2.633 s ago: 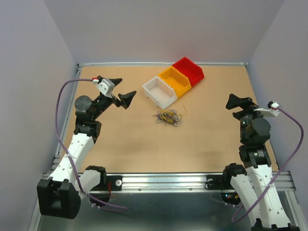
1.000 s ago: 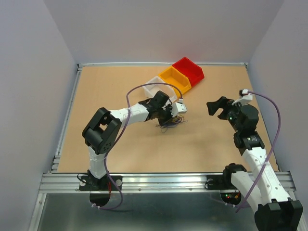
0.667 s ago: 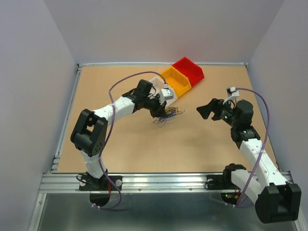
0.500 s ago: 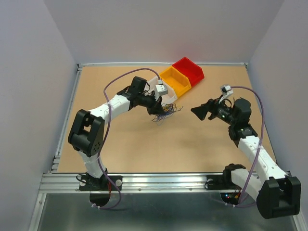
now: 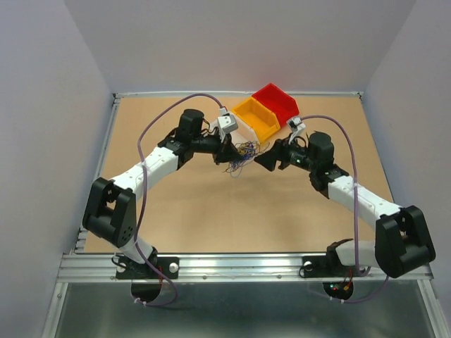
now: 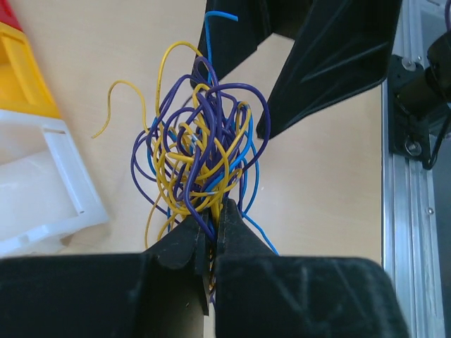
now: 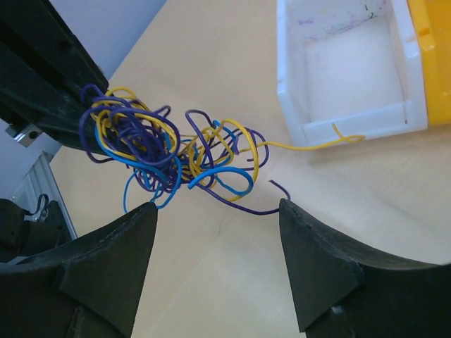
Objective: Untangle the cables
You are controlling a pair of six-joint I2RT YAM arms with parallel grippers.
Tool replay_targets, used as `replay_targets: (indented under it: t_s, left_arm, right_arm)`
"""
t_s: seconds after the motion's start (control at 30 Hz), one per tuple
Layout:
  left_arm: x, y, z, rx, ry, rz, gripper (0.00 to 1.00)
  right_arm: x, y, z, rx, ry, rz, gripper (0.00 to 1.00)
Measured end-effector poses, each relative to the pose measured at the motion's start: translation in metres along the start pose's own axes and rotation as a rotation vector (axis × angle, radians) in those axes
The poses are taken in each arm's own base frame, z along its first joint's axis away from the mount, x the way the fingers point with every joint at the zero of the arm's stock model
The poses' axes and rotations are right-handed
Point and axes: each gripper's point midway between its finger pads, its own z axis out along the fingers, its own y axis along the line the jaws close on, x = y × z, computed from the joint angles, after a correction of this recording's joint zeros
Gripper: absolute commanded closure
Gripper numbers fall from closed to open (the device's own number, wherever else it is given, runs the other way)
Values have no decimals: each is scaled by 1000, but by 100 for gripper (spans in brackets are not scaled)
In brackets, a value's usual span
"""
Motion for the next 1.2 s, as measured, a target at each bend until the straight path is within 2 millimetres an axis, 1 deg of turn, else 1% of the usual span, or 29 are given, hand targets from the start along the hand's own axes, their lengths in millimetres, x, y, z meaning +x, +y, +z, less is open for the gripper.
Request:
replay_targets:
  t_s: [0.07,0.13,0.23,0.27,0.3,0.37,0.4,0.47,0.5,0.57,0.6,0.63,0.7,0.73,0.77,0.87,0.97,1.1,1.2]
  left_arm:
    - [-11,-2,-8,-27,-38,14,100]
    - [-19,-1,-11,-43,-62,22,100]
    - [-24,4,-13,-65,-80,21,100]
    - [-24,5,-13,-69,-80,15,100]
    - [-23,5,-13,-72,-81,11,100]
    - [-24,5,-13,-74,-83,6,100]
    - [-24,5,-13,-74,-84,5,100]
    - [-25,6,-13,-75,-87,7,100]
    - [-25,6,-13,-78,-87,7,100]
    - [-25,7,-13,-82,-88,8,100]
    - [-25,7,-13,-84,-87,8,100]
    - [-24,8,-13,-86,-87,8,98]
    - [-21,8,-13,-93,-85,7,93]
    - [-20,8,-14,-97,-84,7,87]
    - [-20,8,-15,-107,-86,9,84]
    - [-20,10,-21,-148,-96,19,81]
    - [-27,10,-30,-201,-125,48,81]
    - [-39,14,-48,-311,-166,76,80]
    - [-49,26,-59,-412,-194,86,79]
  right_arm:
    - [-2,6,11,-14,0,-11,27]
    - [-4,12,19,-28,-4,-23,27]
    - [-3,23,28,-61,-4,-37,29]
    - [-2,27,30,-72,-2,-42,33]
    - [-2,31,33,-81,-1,-46,40]
    - [-2,34,38,-89,-3,-51,46]
    - [-2,35,41,-91,-4,-54,57]
    - [-3,35,46,-85,-6,-50,63]
    - [-3,33,48,-79,-5,-48,71]
    - [-2,30,50,-65,-5,-41,81]
    - [-2,28,51,-57,-6,-40,93]
    - [-2,27,51,-50,-8,-39,99]
    - [-4,25,52,-32,-18,-33,99]
    - [-6,23,51,-10,-26,-27,99]
    - [-8,21,51,7,-34,-26,99]
    - [-18,18,43,68,-68,-28,99]
    - [-38,22,27,122,-129,-48,100]
    - [-67,24,-5,230,-230,-69,99]
    - [-83,22,-29,312,-296,-73,99]
